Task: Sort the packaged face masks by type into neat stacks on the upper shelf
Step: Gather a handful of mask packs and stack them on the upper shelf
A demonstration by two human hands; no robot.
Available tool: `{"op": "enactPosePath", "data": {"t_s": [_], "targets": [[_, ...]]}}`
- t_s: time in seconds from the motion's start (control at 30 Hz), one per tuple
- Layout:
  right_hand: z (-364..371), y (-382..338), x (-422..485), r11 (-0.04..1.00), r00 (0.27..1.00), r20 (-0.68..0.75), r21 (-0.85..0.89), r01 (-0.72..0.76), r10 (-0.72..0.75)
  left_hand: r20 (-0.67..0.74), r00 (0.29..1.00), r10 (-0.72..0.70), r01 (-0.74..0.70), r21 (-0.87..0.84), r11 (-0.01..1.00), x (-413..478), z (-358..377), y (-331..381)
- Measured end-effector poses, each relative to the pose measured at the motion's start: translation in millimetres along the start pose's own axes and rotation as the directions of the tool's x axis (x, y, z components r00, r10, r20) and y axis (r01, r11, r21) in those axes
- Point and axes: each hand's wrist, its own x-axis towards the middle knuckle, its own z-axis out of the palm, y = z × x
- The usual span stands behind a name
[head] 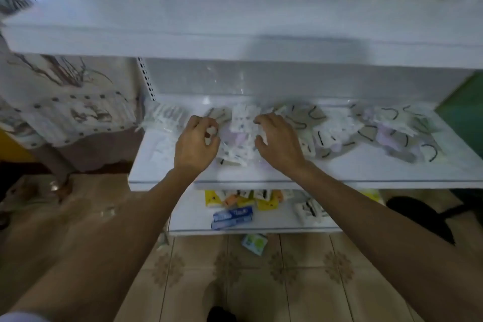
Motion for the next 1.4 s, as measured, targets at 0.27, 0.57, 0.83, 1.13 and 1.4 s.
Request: {"op": "enactPosePath", "data": {"t_s": [0.27, 0.57, 0.83, 1.13, 1.4], "targets": [[79.7, 37.2, -20.1, 0.954, 0.816, 0.495, -0.191, -0.232, 0.298, 0.175, 0.869, -0.463, 0.46, 0.06, 0.886, -38.8, 37.6, -92.9], [173.7, -11.9, 26.3, 0.994, 0.783, 0.617, -0.112, -0.015, 0.081, 0.229, 0.616, -0.753, 0.77, 0.025, 0.638, -36.7, 15.8, -163.5], [234.2, -50.6, 67.9, 0.856, 0.67, 0.714, -0.203, 0.475, -0.202, 0.294, 0.537, -0.79, 0.843, -0.217, 0.492, -33.5, 23.4, -180.4], [201.2, -58.0, 68.0, 0.98, 0.534, 0.827, 0.098, 0.174, -0.178, 0.375, 0.316, -0.871, 0.834, -0.548, 0.066, -6.5, 25.6, -172.2], [202.5, -23.9, 53.4, 0.988, 0.842, 0.539, 0.125, -0.088, 0.007, 0.442, 0.261, -0.858, 0.856, -0.517, -0.007, 18.6, 43.5, -164.9]]}}
